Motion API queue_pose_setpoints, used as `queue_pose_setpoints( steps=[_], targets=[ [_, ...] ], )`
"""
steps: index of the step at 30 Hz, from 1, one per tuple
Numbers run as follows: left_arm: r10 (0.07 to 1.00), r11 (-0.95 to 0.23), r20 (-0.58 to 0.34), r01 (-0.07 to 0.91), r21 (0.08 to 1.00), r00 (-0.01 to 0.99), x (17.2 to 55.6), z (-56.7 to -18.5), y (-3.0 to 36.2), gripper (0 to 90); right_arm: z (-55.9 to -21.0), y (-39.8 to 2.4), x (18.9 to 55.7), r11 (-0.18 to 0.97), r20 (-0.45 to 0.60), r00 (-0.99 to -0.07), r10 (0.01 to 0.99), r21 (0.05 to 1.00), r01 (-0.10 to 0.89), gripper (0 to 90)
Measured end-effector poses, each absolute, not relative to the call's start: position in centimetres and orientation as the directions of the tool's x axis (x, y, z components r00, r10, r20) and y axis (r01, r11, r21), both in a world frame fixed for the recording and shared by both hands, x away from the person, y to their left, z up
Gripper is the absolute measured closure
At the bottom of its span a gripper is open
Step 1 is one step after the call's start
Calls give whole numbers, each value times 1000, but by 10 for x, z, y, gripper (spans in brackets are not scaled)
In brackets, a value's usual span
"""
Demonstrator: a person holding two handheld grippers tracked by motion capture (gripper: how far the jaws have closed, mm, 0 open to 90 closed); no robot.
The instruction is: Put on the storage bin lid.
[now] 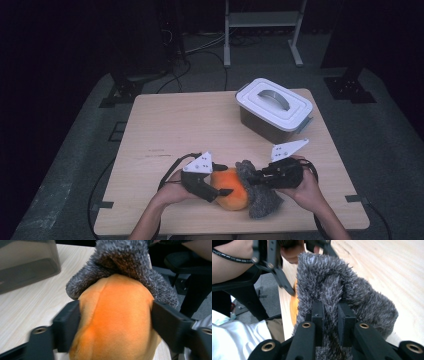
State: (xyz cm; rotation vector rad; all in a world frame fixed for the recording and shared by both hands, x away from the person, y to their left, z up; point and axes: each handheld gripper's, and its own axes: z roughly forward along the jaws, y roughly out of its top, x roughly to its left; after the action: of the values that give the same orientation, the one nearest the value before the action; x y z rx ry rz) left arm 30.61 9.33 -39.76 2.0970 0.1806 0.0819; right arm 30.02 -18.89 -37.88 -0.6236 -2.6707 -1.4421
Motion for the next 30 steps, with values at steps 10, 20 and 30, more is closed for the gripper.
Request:
queue_pose_setpoints(
  steps=[10, 20, 30],
  targets=[
    [147, -445, -149, 200, 873, 978, 318, -415, 107, 259, -394, -200, 306, 507, 282, -901, 328, 753, 420, 773],
    [163, -483, -41, 116, 868, 986, 310, -390, 109, 400, -374, -210, 304, 443, 269, -905, 328, 803, 399, 771],
    [150, -494, -17, 90, 865, 988, 307, -400, 96, 381, -378, -182, 301, 495, 247, -924, 292, 787, 367, 768]
  ],
)
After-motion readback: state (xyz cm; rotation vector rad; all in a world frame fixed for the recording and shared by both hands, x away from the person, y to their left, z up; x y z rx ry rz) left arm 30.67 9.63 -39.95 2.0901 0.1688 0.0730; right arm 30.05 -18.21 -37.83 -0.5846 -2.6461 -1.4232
